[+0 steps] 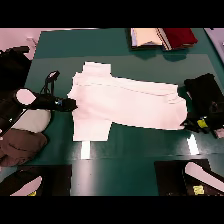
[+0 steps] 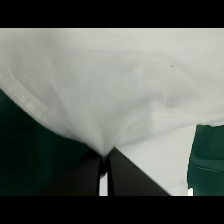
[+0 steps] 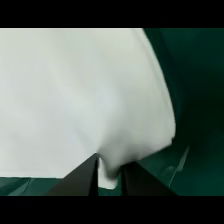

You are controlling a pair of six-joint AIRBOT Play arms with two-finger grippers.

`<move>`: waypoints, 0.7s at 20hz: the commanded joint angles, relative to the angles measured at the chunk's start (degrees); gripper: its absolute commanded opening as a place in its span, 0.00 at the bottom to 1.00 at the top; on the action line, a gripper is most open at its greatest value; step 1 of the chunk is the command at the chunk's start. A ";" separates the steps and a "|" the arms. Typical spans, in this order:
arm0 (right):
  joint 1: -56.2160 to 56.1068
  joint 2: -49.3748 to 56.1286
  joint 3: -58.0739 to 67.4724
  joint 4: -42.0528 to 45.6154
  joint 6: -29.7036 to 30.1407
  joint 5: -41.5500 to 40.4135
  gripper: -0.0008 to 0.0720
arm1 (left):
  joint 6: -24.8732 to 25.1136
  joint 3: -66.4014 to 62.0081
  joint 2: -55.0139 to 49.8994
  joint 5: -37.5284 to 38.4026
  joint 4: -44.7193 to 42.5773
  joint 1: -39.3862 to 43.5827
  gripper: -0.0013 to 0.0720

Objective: Fold the shirts.

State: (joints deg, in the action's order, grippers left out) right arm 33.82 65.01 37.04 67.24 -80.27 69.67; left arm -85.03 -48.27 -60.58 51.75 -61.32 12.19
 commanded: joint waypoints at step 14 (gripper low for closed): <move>-19.32 -22.67 58.58 0.44 -0.26 -5.95 0.03 | -1.68 -60.26 17.18 6.27 -17.33 -0.09 0.06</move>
State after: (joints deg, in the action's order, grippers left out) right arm 15.49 45.04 82.13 67.20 -80.47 63.53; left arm -85.71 -94.15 -45.36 57.21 -76.53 12.08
